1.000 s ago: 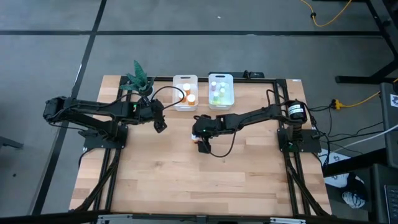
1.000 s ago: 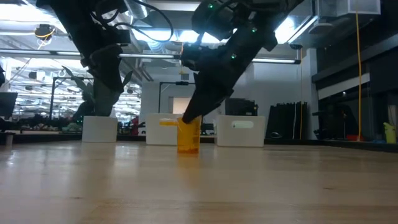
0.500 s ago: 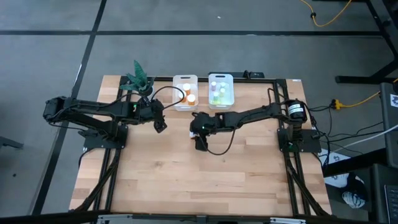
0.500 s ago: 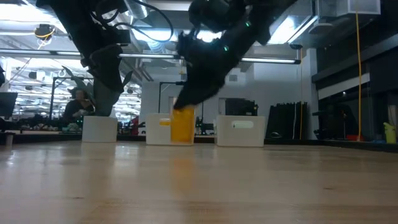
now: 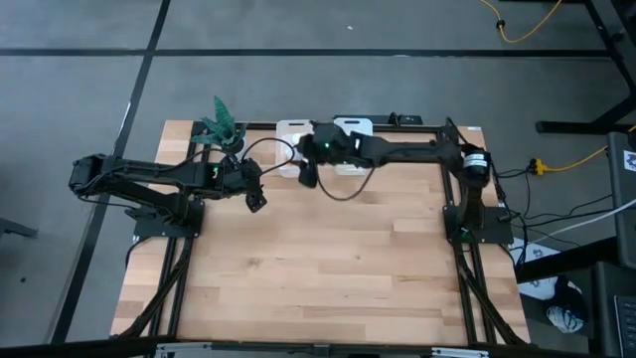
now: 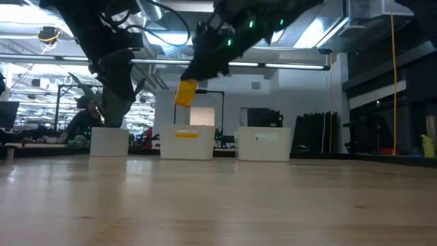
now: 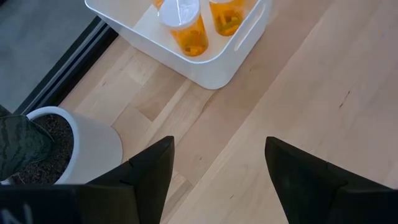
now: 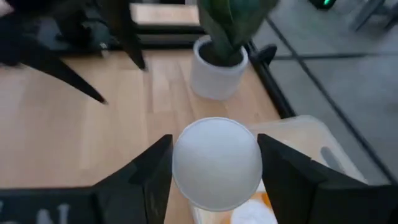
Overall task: Pick and place medicine bottles into bin by pill shape (circle, oval)
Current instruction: Put the large orange pill bottle into the left white bin, then return to Home Position
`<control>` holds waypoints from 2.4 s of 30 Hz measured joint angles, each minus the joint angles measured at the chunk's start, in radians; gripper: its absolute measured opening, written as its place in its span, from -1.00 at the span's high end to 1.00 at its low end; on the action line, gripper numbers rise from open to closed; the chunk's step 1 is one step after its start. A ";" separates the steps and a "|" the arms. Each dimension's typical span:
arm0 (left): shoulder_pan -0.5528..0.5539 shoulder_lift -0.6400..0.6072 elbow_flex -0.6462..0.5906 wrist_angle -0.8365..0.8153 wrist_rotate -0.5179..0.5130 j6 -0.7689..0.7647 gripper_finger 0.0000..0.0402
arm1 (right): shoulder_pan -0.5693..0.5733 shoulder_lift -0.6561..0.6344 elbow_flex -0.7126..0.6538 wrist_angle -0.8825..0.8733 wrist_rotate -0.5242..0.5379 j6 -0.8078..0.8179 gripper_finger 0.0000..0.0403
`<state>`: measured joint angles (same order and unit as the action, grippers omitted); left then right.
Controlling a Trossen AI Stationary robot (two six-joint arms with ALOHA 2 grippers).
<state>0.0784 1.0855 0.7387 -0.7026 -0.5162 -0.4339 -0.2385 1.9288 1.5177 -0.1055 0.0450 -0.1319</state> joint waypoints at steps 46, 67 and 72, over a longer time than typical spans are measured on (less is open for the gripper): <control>0.002 0.000 0.000 0.009 0.000 0.018 -0.21 | -0.089 0.196 -0.002 0.089 -0.073 0.049 -0.43; 0.000 0.001 0.000 0.003 0.003 0.025 -0.21 | -0.015 0.104 0.271 -0.683 -0.072 0.146 -0.54; 0.000 0.001 0.000 -0.001 0.007 0.026 -0.21 | 0.058 0.020 0.269 -0.945 0.010 0.082 -0.54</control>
<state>0.0784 1.0863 0.7388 -0.7036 -0.5095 -0.4084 -0.1802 1.9489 1.7870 -1.0507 0.0548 -0.0504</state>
